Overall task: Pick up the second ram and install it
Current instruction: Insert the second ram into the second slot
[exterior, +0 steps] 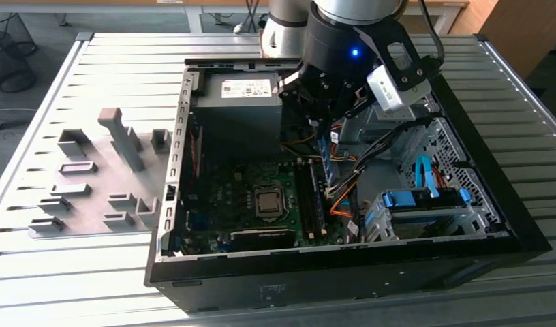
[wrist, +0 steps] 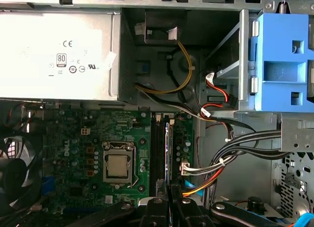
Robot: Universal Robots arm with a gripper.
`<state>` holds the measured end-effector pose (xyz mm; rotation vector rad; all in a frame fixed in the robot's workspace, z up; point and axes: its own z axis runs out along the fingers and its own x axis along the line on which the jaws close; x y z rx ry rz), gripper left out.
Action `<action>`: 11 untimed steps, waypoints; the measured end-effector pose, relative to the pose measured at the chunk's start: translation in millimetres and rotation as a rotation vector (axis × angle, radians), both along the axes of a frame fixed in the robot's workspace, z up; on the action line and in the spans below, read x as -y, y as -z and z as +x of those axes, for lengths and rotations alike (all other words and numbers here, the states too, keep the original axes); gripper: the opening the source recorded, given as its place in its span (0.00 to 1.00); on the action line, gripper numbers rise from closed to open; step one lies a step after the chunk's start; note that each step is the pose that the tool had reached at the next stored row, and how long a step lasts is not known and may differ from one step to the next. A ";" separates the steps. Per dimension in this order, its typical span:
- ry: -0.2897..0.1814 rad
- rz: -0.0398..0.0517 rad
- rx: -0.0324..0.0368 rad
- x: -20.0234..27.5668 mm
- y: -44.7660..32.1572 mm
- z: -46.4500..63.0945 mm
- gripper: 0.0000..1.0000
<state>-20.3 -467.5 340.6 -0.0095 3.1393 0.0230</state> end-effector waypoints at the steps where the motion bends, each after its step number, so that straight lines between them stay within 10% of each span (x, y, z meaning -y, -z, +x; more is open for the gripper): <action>1: 0.000 0.0000 0.0000 0.0 0.0 0.0 0.14; 11: 0.000 0.0001 0.0000 0.0 4.3 0.0 0.14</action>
